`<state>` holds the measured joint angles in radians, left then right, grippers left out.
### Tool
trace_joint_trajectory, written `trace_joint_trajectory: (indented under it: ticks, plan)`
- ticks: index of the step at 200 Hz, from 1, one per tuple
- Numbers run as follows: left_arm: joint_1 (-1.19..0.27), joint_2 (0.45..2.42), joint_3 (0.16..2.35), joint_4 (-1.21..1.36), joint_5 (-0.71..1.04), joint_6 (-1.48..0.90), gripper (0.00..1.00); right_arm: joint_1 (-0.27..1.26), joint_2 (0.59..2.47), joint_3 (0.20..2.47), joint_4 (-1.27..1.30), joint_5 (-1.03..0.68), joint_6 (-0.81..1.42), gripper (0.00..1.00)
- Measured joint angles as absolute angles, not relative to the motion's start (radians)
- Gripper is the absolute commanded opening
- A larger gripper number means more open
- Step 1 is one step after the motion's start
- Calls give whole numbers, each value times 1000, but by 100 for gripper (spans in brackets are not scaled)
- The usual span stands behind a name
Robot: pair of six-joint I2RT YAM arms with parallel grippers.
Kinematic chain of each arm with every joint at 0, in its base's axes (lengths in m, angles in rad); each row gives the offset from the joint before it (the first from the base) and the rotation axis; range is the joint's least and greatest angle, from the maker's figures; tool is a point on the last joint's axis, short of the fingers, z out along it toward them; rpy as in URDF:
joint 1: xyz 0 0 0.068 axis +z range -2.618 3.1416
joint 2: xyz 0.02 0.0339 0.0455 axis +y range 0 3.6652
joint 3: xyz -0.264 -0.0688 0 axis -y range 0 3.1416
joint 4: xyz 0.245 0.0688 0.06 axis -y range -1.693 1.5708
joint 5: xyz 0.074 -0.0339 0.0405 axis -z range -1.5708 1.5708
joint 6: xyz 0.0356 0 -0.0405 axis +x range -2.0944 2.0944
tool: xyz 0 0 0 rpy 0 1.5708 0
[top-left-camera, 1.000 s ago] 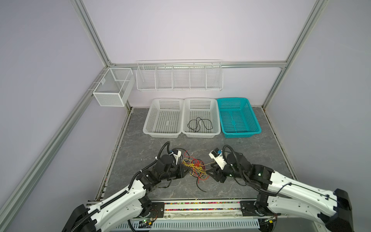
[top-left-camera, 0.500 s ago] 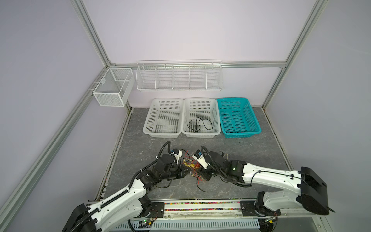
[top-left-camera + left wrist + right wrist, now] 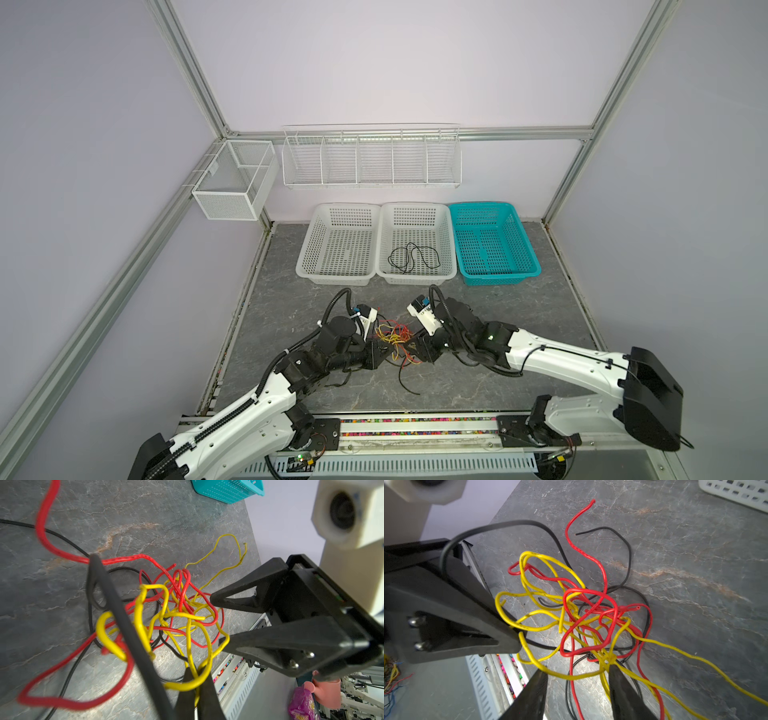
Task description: Untangle the cables
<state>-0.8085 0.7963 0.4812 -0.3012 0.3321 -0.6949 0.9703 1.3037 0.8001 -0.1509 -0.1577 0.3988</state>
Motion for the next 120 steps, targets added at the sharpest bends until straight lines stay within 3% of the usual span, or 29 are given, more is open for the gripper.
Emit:
trace_joint_trajectory:
  ticks: [69,120]
  plan:
    - [-809,808,490,-399,320,-650,0,937,1146,790,-121,-229,373,53]
    - [-824,791,497,-397,358,-642,0,931,1260,798,-127,-186,297,52]
